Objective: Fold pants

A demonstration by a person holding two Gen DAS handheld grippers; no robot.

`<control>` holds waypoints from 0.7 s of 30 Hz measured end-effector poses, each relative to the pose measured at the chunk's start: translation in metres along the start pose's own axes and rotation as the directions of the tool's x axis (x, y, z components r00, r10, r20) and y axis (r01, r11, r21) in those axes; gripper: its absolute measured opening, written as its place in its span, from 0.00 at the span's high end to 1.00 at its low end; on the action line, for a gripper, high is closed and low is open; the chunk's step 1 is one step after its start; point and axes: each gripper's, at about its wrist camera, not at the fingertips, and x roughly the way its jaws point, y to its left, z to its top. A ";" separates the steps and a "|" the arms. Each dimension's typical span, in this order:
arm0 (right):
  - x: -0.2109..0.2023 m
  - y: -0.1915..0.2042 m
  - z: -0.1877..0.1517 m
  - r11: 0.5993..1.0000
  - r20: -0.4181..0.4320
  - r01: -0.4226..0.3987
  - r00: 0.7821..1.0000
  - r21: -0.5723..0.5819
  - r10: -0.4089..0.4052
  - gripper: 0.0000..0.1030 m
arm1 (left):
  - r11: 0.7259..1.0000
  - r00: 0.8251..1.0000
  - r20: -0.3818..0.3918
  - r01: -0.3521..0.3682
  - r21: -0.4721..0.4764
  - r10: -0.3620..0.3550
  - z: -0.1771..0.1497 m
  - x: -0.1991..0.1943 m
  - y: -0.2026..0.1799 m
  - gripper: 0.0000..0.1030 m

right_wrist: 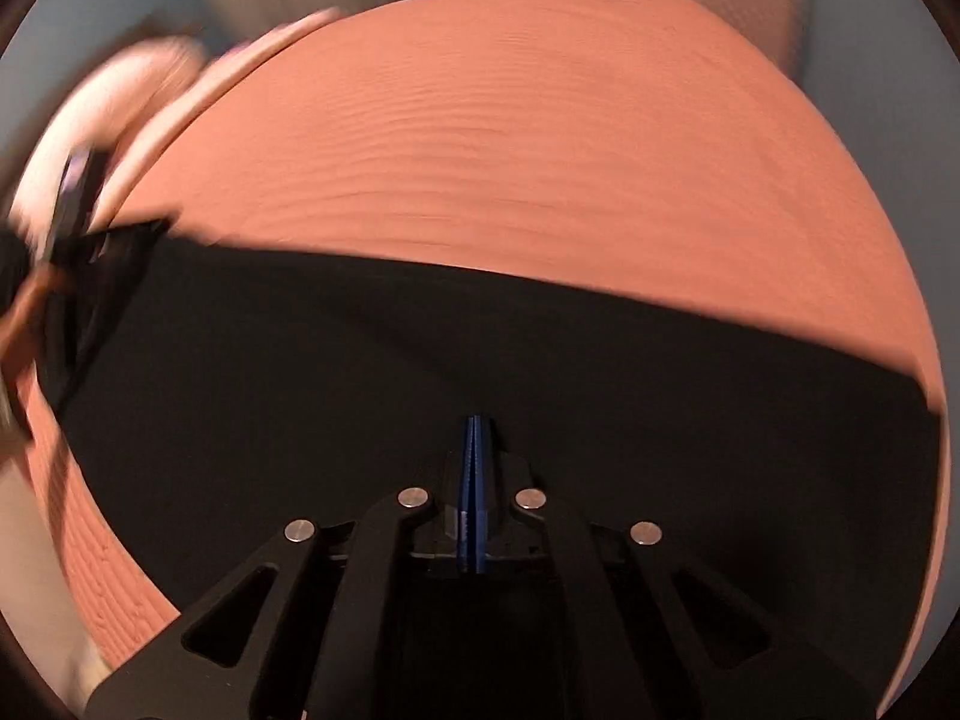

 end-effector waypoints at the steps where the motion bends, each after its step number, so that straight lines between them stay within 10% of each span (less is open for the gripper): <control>1: -0.016 -0.029 -0.001 0.997 0.020 0.055 0.998 0.055 -0.056 1.00 | 1.000 1.000 -0.006 0.004 0.004 -0.004 0.004 0.002 0.005 0.14; 3: -0.050 -0.087 -0.008 0.941 0.021 0.317 0.947 0.122 -0.321 0.98 | 0.997 0.997 -0.007 -0.075 -0.028 0.075 0.006 -0.004 0.011 0.20; 6: -0.106 -0.140 -0.025 0.874 0.037 0.397 0.905 0.280 -0.423 0.95 | 0.990 0.996 0.072 -0.041 -0.134 0.051 0.003 -0.038 0.036 0.20; 9: -0.125 -0.118 -0.022 0.955 0.159 0.193 0.960 0.227 -0.231 0.95 | 0.981 0.986 0.160 0.079 -0.180 -0.050 -0.018 -0.090 0.033 0.18; 13: -0.055 -0.073 -0.005 0.993 0.060 -0.053 0.997 0.106 0.046 0.96 | 0.975 0.984 0.137 0.138 -0.172 -0.115 -0.064 -0.122 -0.008 0.18; 16: 0.002 -0.080 0.021 0.996 0.022 -0.012 1.000 0.090 0.010 1.00 | 0.971 0.988 0.076 0.146 -0.187 -0.134 -0.104 -0.128 -0.039 0.18; 21: -0.037 -0.097 0.029 0.980 0.186 0.006 0.982 0.198 -0.043 0.95 | 0.988 0.995 0.034 0.097 -0.123 -0.093 -0.131 -0.139 -0.066 0.18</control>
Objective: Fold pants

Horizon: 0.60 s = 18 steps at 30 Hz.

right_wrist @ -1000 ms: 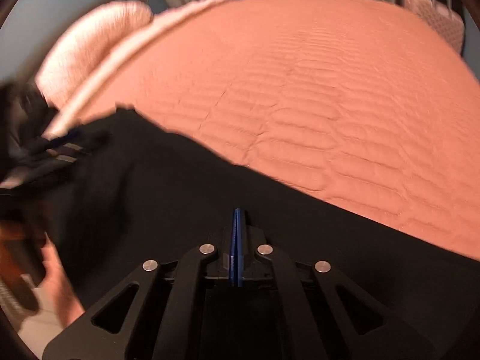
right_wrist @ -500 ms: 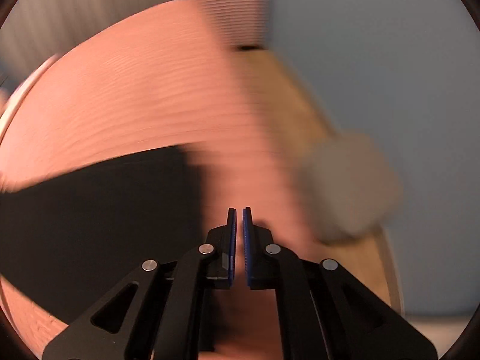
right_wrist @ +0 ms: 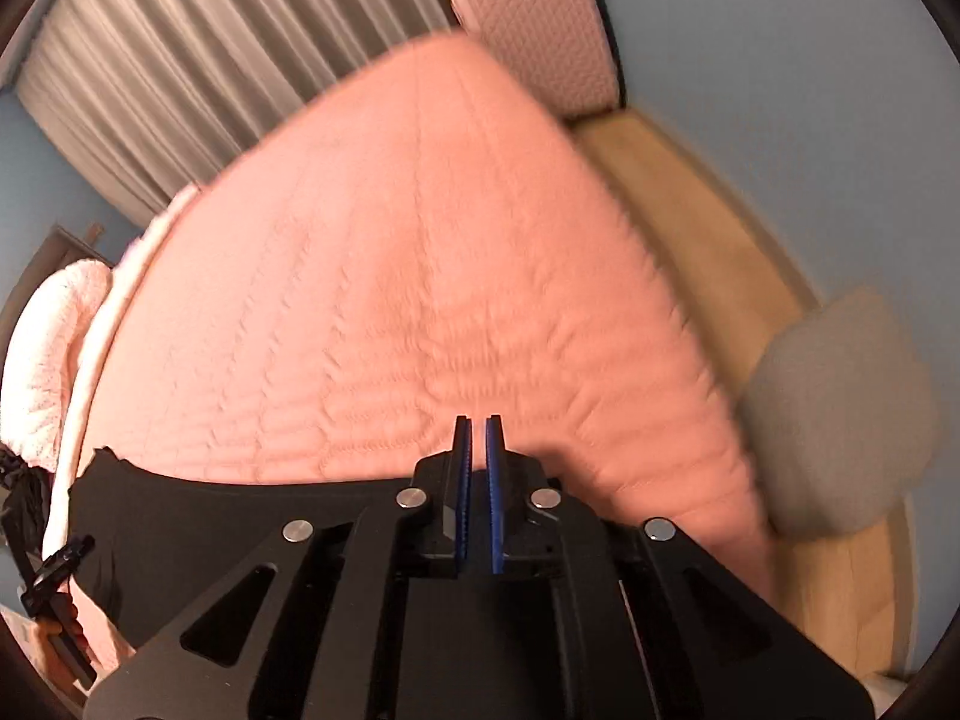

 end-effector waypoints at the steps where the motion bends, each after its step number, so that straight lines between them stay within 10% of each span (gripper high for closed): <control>1: -0.008 -0.001 -0.012 1.000 0.004 0.016 1.000 0.003 -0.016 0.95 | 1.000 1.000 0.008 -0.007 0.005 0.007 -0.003 -0.002 -0.002 0.18; 9: -0.059 -0.037 -0.121 0.973 -0.066 -0.028 0.997 0.230 0.044 0.88 | 0.999 1.000 0.015 -0.016 -0.031 0.017 -0.017 -0.013 0.005 0.18; 13: -0.086 -0.019 -0.151 0.949 0.019 -0.081 0.997 0.303 0.079 0.45 | 1.000 1.000 0.025 -0.003 -0.027 0.004 -0.030 -0.035 0.006 0.18; 18: -0.079 -0.012 -0.148 0.930 0.049 -0.168 0.986 0.328 0.160 0.32 | 0.997 0.995 0.100 -0.007 0.074 0.000 -0.046 -0.068 -0.009 0.18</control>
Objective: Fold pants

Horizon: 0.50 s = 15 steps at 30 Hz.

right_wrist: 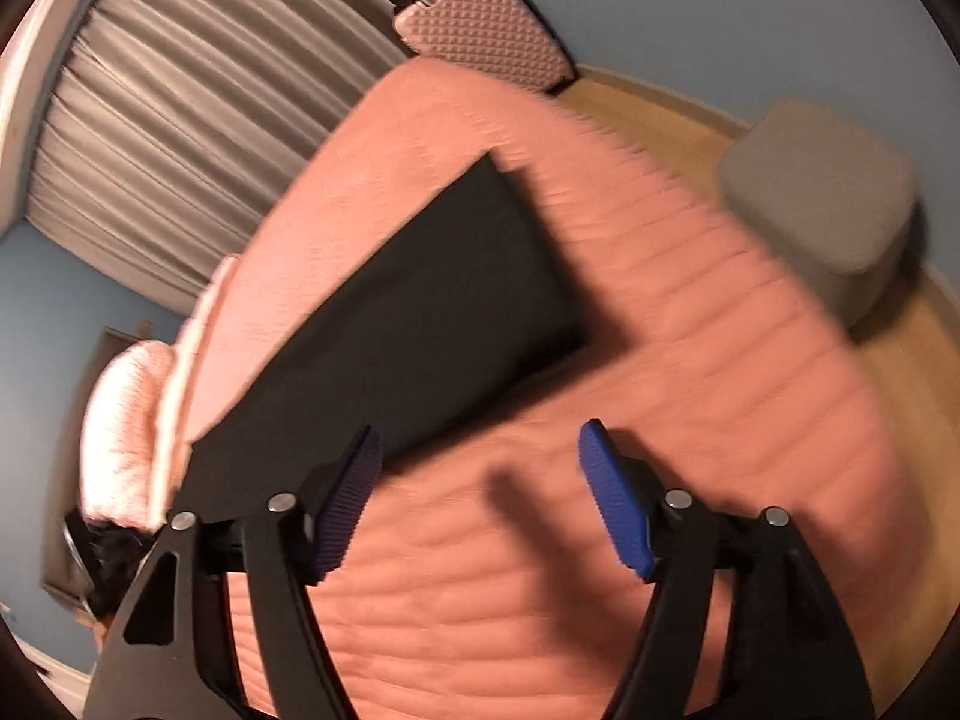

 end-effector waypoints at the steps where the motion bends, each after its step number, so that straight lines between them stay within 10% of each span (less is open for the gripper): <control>1: 0.000 0.002 -0.001 1.000 0.010 0.020 1.000 -0.007 -0.020 0.29 | 1.000 1.000 0.013 -0.005 0.031 0.004 -0.002 -0.005 -0.006 0.18; 7: 0.016 0.038 0.004 0.982 0.036 0.175 0.984 -0.071 -0.173 0.22 | 0.984 0.998 0.065 -0.002 0.178 -0.010 -0.012 -0.030 -0.042 0.17; 10: 0.019 0.072 0.003 0.904 0.045 0.380 0.924 -0.198 -0.379 0.24 | 0.972 0.996 0.094 -0.020 0.236 -0.003 -0.012 -0.037 -0.054 0.17; 15: 0.029 0.078 0.000 0.917 -0.010 0.356 0.931 -0.179 -0.364 0.25 | 0.978 0.993 0.095 0.053 0.200 -0.073 -0.004 -0.039 -0.051 0.17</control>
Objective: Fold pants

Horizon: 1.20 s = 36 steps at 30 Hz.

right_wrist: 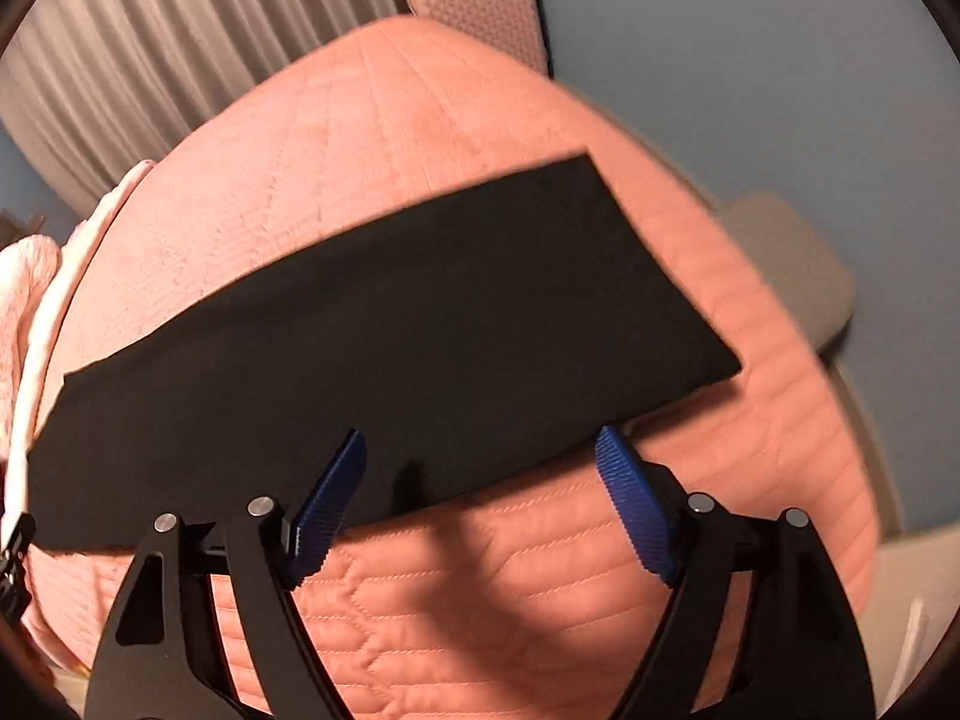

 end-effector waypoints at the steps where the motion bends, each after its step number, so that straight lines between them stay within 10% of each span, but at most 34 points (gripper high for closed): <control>1: 0.004 -0.006 -0.001 0.999 -0.020 -0.012 1.000 0.051 0.013 0.25 | 1.000 1.000 0.000 0.004 -0.010 -0.004 0.001 0.000 0.002 0.17; 9: 0.022 -0.011 0.012 0.979 0.064 -0.108 0.993 0.172 0.098 0.24 | 0.999 1.000 0.005 0.008 -0.049 -0.007 -0.001 -0.003 0.018 0.17; 15: 0.026 -0.008 0.031 0.981 0.106 -0.077 0.993 0.180 0.059 0.90 | 0.997 1.000 -0.008 -0.023 -0.078 0.022 -0.010 -0.001 0.043 0.17; 21: -0.033 0.106 0.056 0.984 0.216 -0.031 0.974 -0.177 0.070 0.93 | 0.989 0.997 -0.043 -0.073 -0.129 0.068 -0.031 0.004 0.088 0.17; 29: -0.042 0.328 0.008 0.761 0.086 -0.162 0.958 -0.628 0.275 0.93 | 0.964 0.989 -0.079 -0.136 -0.227 0.121 -0.068 -0.005 0.156 0.17; 36: 0.066 0.406 -0.121 0.581 -0.157 -0.208 0.978 -0.786 0.138 0.93 | 0.939 0.983 -0.114 -0.171 -0.297 0.143 -0.096 -0.005 0.209 0.17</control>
